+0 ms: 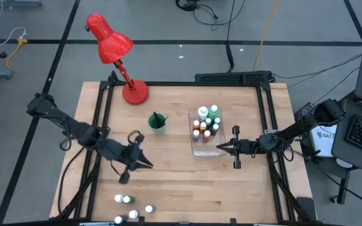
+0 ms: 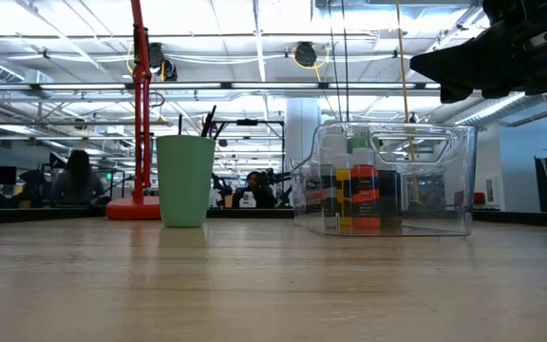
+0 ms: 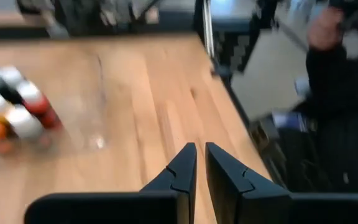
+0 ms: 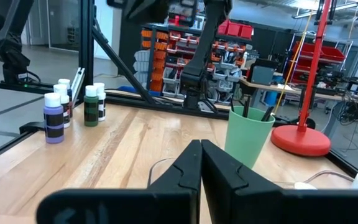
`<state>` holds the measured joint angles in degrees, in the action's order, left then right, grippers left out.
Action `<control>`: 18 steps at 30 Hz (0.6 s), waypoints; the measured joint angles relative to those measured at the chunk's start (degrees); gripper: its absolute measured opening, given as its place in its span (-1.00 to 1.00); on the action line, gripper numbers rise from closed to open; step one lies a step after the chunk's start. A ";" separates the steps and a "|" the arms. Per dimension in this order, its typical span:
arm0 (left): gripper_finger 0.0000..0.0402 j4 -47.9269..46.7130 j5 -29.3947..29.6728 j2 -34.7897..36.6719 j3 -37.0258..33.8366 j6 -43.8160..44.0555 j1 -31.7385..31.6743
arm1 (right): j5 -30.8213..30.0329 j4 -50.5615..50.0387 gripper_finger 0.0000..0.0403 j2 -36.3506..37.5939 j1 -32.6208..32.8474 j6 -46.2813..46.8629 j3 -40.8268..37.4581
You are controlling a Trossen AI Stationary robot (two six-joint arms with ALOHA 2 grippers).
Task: Pick & Place Paint Supplies
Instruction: Put the small purple paint bottle into the transparent bin
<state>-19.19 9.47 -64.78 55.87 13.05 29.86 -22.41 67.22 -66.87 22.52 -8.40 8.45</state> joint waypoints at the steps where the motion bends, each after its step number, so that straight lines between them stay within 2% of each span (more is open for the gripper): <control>1: -0.83 -1.75 -0.03 -1.37 0.79 0.95 0.57 | 0.00 0.00 -0.98 0.00 0.00 -0.14 0.00; 8: -0.82 -3.38 -2.13 -9.18 1.45 -0.04 5.96 | 0.00 0.22 -0.98 0.01 0.00 -1.30 0.00; 11: -0.78 -0.51 -2.06 -12.21 1.45 0.82 7.27 | 0.00 0.20 -0.98 0.00 0.02 -1.30 0.00; 15: -0.57 3.68 -2.48 -15.45 1.45 5.50 8.75 | 0.00 0.11 -0.98 0.00 0.02 -0.88 0.00; 18: -0.36 3.28 -4.80 -17.03 1.45 10.46 9.36 | 0.00 0.11 -0.98 0.00 0.02 -0.15 0.00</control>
<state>-15.91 4.67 -81.81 57.32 23.51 39.22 -22.41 67.33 -66.87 22.55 -8.55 8.45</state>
